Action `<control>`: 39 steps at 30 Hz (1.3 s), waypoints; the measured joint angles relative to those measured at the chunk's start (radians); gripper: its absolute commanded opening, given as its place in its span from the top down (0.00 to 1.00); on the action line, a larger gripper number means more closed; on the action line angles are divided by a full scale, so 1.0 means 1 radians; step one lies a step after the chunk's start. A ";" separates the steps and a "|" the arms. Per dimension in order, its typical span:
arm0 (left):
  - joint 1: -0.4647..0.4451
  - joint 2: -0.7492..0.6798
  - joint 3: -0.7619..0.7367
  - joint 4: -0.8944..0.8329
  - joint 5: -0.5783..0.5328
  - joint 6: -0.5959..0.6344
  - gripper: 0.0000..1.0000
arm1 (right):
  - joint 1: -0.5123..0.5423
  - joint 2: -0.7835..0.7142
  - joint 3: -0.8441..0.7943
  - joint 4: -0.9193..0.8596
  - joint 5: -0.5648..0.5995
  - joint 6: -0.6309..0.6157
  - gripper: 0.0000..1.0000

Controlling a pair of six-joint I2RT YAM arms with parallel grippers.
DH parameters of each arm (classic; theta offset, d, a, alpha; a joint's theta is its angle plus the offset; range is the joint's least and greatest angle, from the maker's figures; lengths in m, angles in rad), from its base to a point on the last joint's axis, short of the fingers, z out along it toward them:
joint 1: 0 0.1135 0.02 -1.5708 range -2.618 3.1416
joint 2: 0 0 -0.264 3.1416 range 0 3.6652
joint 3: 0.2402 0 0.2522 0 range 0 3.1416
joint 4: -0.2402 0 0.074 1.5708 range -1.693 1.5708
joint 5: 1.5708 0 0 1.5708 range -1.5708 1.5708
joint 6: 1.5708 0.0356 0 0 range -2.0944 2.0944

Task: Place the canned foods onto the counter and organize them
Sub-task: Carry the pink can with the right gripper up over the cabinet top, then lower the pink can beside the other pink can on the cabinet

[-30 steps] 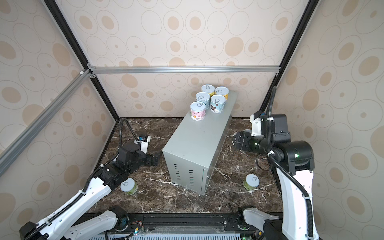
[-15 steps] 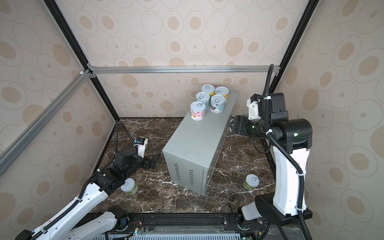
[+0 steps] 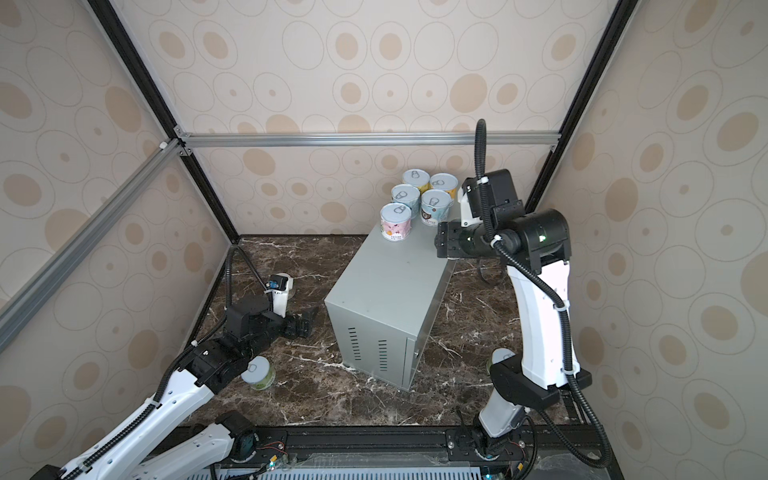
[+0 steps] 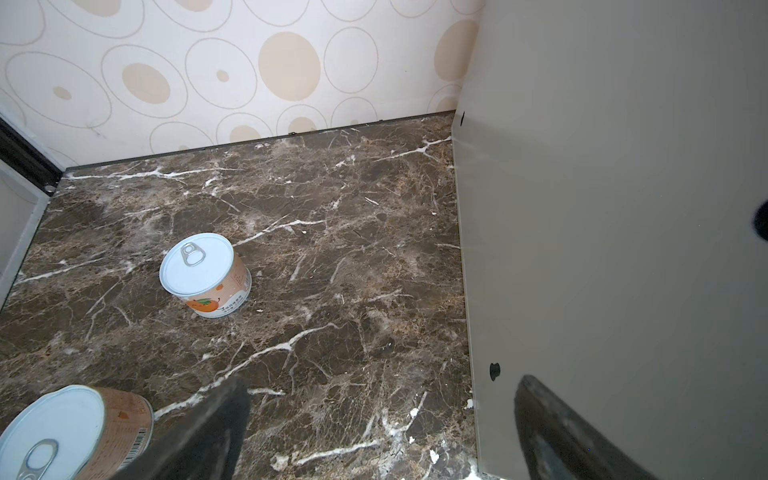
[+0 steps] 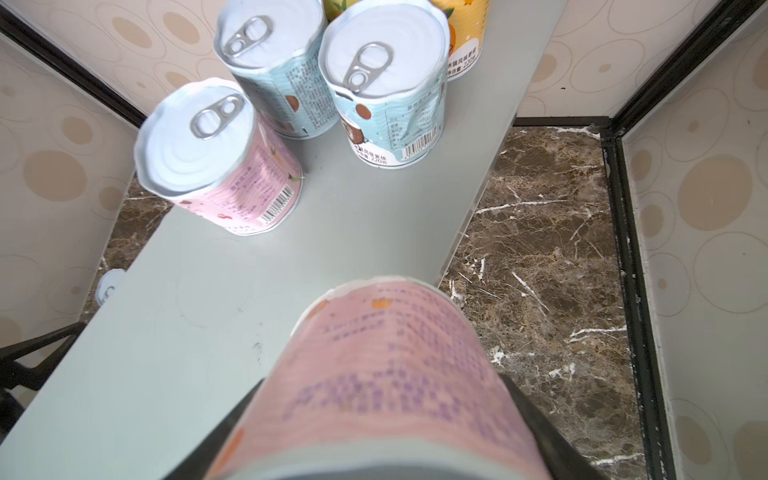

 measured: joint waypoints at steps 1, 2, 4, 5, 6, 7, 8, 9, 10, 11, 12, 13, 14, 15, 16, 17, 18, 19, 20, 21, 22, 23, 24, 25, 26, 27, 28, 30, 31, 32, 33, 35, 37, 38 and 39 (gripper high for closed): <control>0.000 0.000 0.000 0.000 0.000 0.000 0.01 | 0.009 0.014 0.000 0.000 0.008 -0.001 0.46; 0.000 0.000 -0.001 0.000 0.000 0.000 0.01 | 0.016 0.025 0.000 0.000 0.016 -0.002 0.46; 0.000 0.000 -0.001 0.000 0.000 0.000 0.01 | 0.031 0.051 0.003 0.000 0.026 -0.005 0.46; 0.000 0.000 -0.001 0.000 0.000 0.000 0.01 | 0.037 0.063 0.006 0.000 0.029 -0.006 0.46; 0.000 -0.001 -0.001 0.000 -0.001 0.000 0.01 | 0.041 0.076 0.012 0.000 0.032 -0.007 0.46; 0.000 -0.001 -0.001 0.000 -0.001 0.000 0.01 | 0.044 0.088 0.018 0.000 0.037 -0.008 0.45; 0.000 -0.001 -0.002 0.000 -0.001 0.000 0.01 | 0.047 0.096 0.020 0.000 0.039 -0.008 0.45; 0.000 -0.002 -0.002 0.000 -0.001 0.000 0.01 | 0.048 0.105 0.021 0.000 0.042 -0.010 0.44; 0.000 -0.002 -0.002 0.000 -0.001 0.000 0.01 | 0.050 0.112 0.021 0.000 0.043 -0.011 0.44; 0.000 -0.003 -0.002 0.000 -0.001 0.000 0.01 | 0.051 0.117 0.021 0.000 0.044 -0.012 0.44; 0.000 -0.003 -0.002 0.000 -0.001 0.000 0.01 | 0.051 0.124 0.021 0.000 0.046 -0.013 0.43; 0.000 -0.003 -0.002 0.000 -0.001 0.000 0.01 | 0.052 0.128 0.021 0.000 0.047 -0.014 0.43; 0.000 -0.003 -0.002 0.001 -0.001 0.000 0.01 | 0.054 0.133 0.021 0.001 0.047 -0.016 0.42; 0.000 -0.003 -0.003 0.001 -0.001 0.000 0.01 | 0.056 0.137 0.023 0.005 0.048 -0.016 0.41; 0.000 -0.003 -0.004 0.002 0.000 0.000 0.01 | 0.057 0.138 0.023 0.007 0.047 -0.017 0.40; 0.000 -0.003 -0.005 0.001 -0.001 0.000 0.01 | 0.058 0.139 0.023 0.009 0.047 -0.018 0.39; 0.000 -0.003 -0.005 0.001 0.000 0.000 0.01 | 0.058 0.140 0.024 0.010 0.047 -0.018 0.37; 0.000 -0.003 -0.005 0.001 0.000 0.000 0.01 | 0.058 0.143 0.027 0.010 0.047 -0.019 0.36; 0.000 -0.003 -0.005 0.001 -0.001 0.000 0.01 | 0.058 0.145 0.028 0.012 0.046 -0.019 0.34; 0.000 -0.003 -0.005 0.002 -0.001 0.000 0.01 | 0.058 0.147 0.028 0.016 0.046 -0.019 0.32; 0.000 -0.003 -0.005 0.002 -0.001 0.000 0.01 | 0.058 0.149 0.028 0.020 0.046 -0.019 0.30; 0.000 -0.003 -0.005 0.002 -0.001 0.000 0.01 | 0.058 0.151 0.028 0.024 0.046 -0.020 0.28; 0.000 -0.003 -0.005 0.002 -0.001 0.000 0.01 | 0.058 0.154 0.029 0.030 0.046 -0.021 0.27; 0.000 -0.003 -0.005 0.002 -0.001 0.000 0.01 | 0.059 0.156 0.030 0.034 0.046 -0.022 0.26; 0.000 -0.003 -0.005 0.001 -0.001 0.000 0.01 | 0.059 0.160 0.032 0.040 0.046 -0.023 0.24; 0.000 -0.003 -0.005 0.002 0.000 0.000 0.01 | 0.060 0.163 0.032 0.047 0.046 -0.023 0.22; 0.000 -0.003 -0.005 0.002 0.000 0.000 0.01 | 0.061 0.165 0.032 0.051 0.046 -0.023 0.21; 0.000 -0.003 -0.005 0.002 -0.001 0.000 0.01 | 0.063 0.172 0.032 0.058 0.046 -0.025 0.17; 0.000 -0.003 -0.005 0.002 0.000 0.000 0.01 | 0.063 0.177 0.032 0.058 0.045 -0.027 0.15; 0.000 -0.003 -0.005 0.002 -0.001 0.000 0.01 | 0.065 0.182 0.032 0.060 0.044 -0.027 0.13; 0.000 -0.003 -0.005 0.002 -0.001 0.000 0.01 | 0.066 0.188 0.032 0.063 0.044 -0.030 0.12; 0.000 -0.003 -0.005 0.002 -0.002 0.000 0.01 | 0.068 0.195 0.032 0.068 0.044 -0.034 0.10; 0.000 -0.003 -0.005 0.002 -0.003 0.000 0.01 | 0.068 0.196 0.032 0.073 0.045 -0.037 0.08; 0.000 -0.003 -0.005 0.002 -0.003 0.000 0.01 | 0.068 0.196 0.032 0.075 0.046 -0.039 0.08; 0.000 -0.003 -0.005 0.002 -0.003 0.000 0.01 | 0.068 0.196 0.032 0.077 0.046 -0.041 0.07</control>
